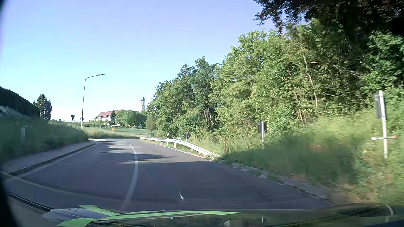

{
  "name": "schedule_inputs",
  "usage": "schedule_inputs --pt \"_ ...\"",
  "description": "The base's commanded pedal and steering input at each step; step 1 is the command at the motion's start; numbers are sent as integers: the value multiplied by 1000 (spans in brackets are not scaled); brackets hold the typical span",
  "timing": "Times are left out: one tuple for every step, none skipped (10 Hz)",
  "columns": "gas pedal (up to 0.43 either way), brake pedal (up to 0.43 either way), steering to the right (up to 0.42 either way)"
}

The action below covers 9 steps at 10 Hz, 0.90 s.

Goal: Follow the waypoints while adhering to traffic rules and regulations

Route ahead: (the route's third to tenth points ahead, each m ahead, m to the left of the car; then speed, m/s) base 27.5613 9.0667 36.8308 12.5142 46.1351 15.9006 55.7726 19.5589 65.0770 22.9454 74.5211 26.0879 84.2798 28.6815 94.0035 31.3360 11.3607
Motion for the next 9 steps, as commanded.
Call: schedule_inputs --pt "319 0 -130" --pt "331 0 -127" --pt "339 0 -122" --pt "339 0 -117" --pt "339 0 -112" --pt "350 0 -107" --pt "358 0 -96" --pt "358 0 -86" --pt "370 0 -75"
